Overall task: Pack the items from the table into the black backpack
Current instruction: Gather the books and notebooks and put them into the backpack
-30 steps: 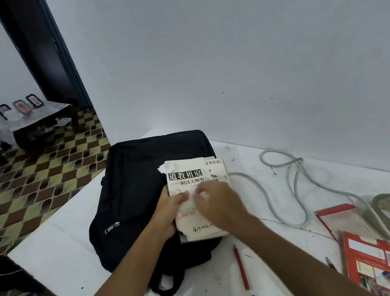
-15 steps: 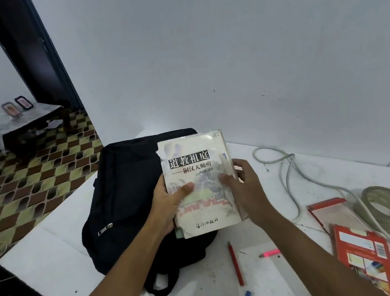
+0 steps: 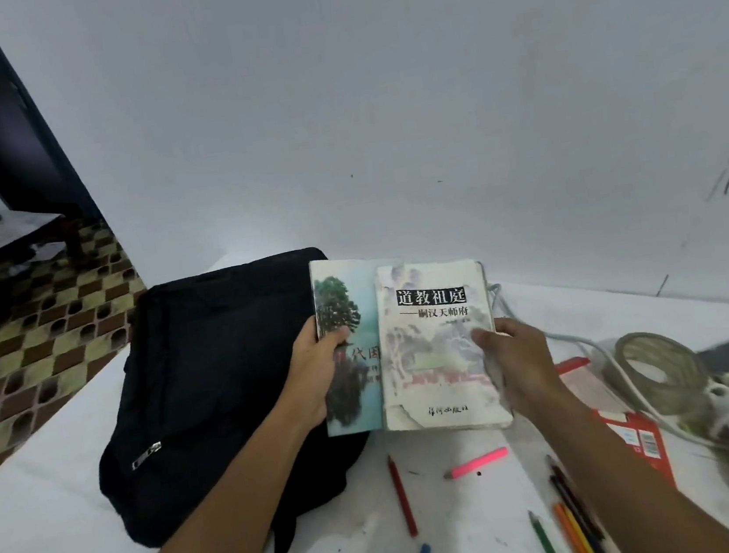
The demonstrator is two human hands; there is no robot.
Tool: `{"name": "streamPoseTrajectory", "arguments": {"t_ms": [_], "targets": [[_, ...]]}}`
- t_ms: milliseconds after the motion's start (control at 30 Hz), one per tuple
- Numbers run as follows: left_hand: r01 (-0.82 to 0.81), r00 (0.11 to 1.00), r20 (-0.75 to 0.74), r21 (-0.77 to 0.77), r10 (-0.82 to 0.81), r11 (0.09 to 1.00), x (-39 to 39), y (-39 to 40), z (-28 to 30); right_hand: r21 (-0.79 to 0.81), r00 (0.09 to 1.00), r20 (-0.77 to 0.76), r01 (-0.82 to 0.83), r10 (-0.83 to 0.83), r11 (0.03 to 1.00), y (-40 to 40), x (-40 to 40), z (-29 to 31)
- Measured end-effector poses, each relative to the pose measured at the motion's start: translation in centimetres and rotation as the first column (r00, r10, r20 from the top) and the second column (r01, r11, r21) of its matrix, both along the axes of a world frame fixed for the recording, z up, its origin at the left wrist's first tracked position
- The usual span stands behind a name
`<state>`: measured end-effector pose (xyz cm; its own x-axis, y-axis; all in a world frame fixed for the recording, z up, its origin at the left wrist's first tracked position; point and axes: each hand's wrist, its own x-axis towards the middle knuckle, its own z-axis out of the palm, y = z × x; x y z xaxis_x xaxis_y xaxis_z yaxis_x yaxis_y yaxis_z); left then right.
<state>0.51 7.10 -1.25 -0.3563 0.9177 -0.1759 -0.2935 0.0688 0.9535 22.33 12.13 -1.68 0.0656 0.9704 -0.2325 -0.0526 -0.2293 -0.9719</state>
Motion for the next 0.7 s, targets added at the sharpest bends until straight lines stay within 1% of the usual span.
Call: {"name": "streamPoseTrajectory", "arguments": {"t_ms": [67,100,133,200,267,333,367,400,433,467,500,533,567,600,633,667,700], "targets": [[-0.016,0.999,-0.051,0.001,0.016,1.000,-0.6,0.1,0.3,-0.065,0.995,0.007,0.105,-0.104,0.992,1.0,2.4,-0.9],[-0.020,0.998,-0.064,0.005,0.021,1.000,-0.9,0.1,0.5,-0.089,0.991,0.009,0.131,-0.130,0.987,1.4,3.5,-1.6],[-0.022,0.997,-0.071,0.011,0.022,1.000,-1.2,0.1,0.7,-0.111,0.990,0.044,0.137,-0.133,0.984,1.5,4.3,-2.0],[-0.014,0.995,-0.103,0.015,0.016,1.000,-1.5,0.1,1.2,-0.132,0.981,0.153,0.139,-0.119,0.981,1.5,5.3,-2.7],[0.002,0.992,-0.126,0.021,0.001,1.000,-1.5,0.0,1.8,-0.078,0.950,0.287,0.153,-0.125,0.985,1.4,5.6,-3.0],[0.030,0.991,-0.131,0.041,-0.025,0.999,-1.2,-0.5,2.3,0.012,0.885,0.455,0.101,-0.095,0.995,0.8,5.2,-2.6],[0.048,0.989,-0.143,0.053,-0.040,0.997,-1.1,-0.9,2.6,0.072,0.823,0.563,0.042,-0.075,0.997,0.5,4.9,-2.1],[0.074,0.983,-0.175,0.061,-0.062,0.995,-1.1,-1.3,2.9,0.151,0.742,0.664,-0.012,-0.093,0.988,0.3,4.5,-1.6],[0.115,0.970,-0.224,0.060,-0.099,0.992,-1.1,-1.7,3.2,0.271,0.677,0.718,-0.062,-0.159,0.961,0.2,4.1,-0.8],[0.169,0.949,-0.280,0.054,-0.148,0.984,-1.1,-2.1,3.5,0.414,0.675,0.694,-0.092,-0.249,0.906,-0.2,3.5,0.7],[0.239,0.918,-0.335,0.041,-0.212,0.970,-1.2,-2.5,4.0,0.544,0.740,0.603,-0.107,-0.299,0.833,-0.6,2.8,2.6],[0.306,0.882,-0.384,0.030,-0.271,0.952,-1.3,-3.1,4.4,0.633,0.809,0.516,-0.141,-0.280,0.761,-1.1,2.0,4.8],[0.376,0.840,-0.429,0.017,-0.333,0.926,-1.3,-3.4,5.0,0.671,0.843,0.495,-0.217,-0.211,0.709,-1.1,1.4,6.7],[0.430,0.798,-0.466,-0.003,-0.381,0.903,-1.4,-3.9,5.6,0.632,0.837,0.541,-0.343,-0.079,0.695,-1.0,0.9,8.5],[0.475,0.758,-0.499,-0.020,-0.420,0.880,-1.4,-4.4,6.4,0.533,0.791,0.605,-0.490,0.095,0.689,-0.6,0.4,10.0],[0.515,0.713,-0.537,-0.036,-0.451,0.857,-1.3,-4.8,7.0,0.392,0.706,0.646,-0.633,0.290,0.667,-0.1,0.2,11.2],[0.536,0.673,-0.576,-0.053,-0.465,0.842,-1.4,-5.4,7.5,0.248,0.604,0.634,-0.750,0.483,0.613,0.3,-0.4,11.9]]}}
